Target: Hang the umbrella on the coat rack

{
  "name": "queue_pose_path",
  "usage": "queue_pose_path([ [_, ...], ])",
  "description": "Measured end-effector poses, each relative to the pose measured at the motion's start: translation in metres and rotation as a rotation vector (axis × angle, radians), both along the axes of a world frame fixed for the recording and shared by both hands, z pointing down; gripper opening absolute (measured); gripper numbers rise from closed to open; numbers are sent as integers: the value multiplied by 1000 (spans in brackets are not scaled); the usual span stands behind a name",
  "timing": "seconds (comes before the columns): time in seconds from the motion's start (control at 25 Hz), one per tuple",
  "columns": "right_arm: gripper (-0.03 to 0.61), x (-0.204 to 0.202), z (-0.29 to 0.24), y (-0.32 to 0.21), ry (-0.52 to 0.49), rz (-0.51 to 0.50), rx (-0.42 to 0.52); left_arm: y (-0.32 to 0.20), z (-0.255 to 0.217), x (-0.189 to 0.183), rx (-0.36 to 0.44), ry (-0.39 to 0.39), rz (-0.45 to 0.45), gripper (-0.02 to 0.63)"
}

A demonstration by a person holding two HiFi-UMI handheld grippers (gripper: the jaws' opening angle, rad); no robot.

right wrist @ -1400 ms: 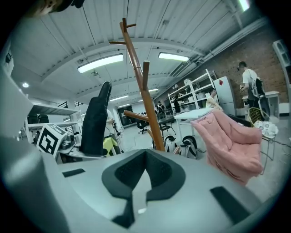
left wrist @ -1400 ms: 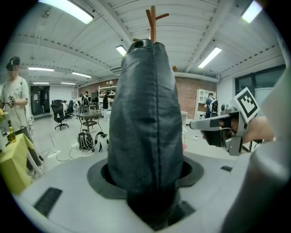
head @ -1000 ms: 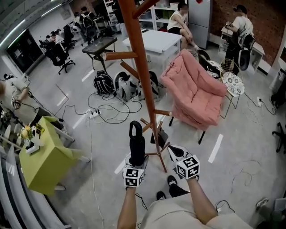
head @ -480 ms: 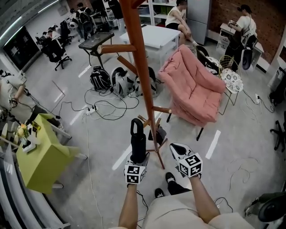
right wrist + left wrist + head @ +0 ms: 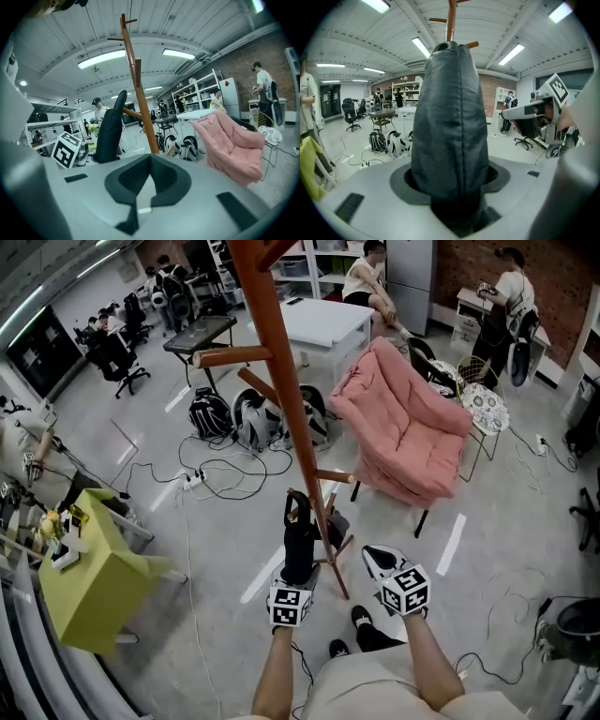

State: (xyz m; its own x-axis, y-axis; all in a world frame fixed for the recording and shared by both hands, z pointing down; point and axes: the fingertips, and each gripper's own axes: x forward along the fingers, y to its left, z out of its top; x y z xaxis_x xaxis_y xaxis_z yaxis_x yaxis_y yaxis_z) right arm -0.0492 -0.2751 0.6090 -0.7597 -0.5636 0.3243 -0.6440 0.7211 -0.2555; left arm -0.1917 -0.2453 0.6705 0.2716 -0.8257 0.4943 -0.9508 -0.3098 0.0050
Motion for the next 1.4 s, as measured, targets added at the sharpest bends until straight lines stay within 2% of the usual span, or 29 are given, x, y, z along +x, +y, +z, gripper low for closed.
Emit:
queue_pose_path([
  [0.92, 3, 3, 3, -1, 19, 2, -1, -3, 24, 0, -59, 15, 6, 261],
  [1.4, 3, 8, 4, -6, 3, 15, -8, -10, 31, 7, -64, 35, 19, 262],
])
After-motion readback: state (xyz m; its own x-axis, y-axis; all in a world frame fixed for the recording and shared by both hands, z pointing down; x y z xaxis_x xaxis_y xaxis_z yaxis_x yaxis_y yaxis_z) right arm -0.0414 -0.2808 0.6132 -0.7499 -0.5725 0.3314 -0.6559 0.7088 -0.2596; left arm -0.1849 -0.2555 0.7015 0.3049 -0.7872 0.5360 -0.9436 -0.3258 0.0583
